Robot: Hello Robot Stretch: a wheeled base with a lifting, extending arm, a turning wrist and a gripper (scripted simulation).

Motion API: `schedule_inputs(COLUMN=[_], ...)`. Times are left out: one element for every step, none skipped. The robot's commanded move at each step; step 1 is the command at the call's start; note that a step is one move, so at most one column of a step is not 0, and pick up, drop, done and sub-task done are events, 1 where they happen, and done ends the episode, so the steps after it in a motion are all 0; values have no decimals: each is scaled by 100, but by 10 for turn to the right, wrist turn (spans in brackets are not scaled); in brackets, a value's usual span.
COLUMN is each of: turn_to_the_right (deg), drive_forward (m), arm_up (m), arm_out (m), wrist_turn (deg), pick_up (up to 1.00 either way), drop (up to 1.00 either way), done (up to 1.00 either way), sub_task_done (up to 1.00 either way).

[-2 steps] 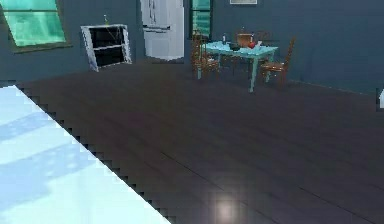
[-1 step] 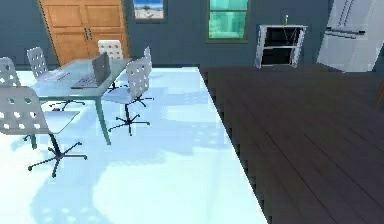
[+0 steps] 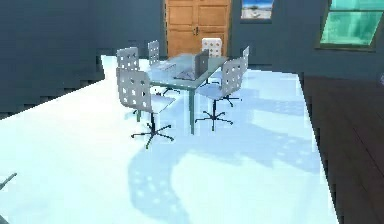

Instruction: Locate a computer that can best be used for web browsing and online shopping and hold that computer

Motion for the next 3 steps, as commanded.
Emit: schedule_inputs(turn_to_the_right=[0,0,-450], drive_forward=[55,85,0], arm_up=[0,0,0], arm_out=[0,0,0], wrist_turn=[0,0,0], pick_up=[0,0,0], drop=[0,0,0], done=[0,0,0], sub_task_done=[0,0,0])
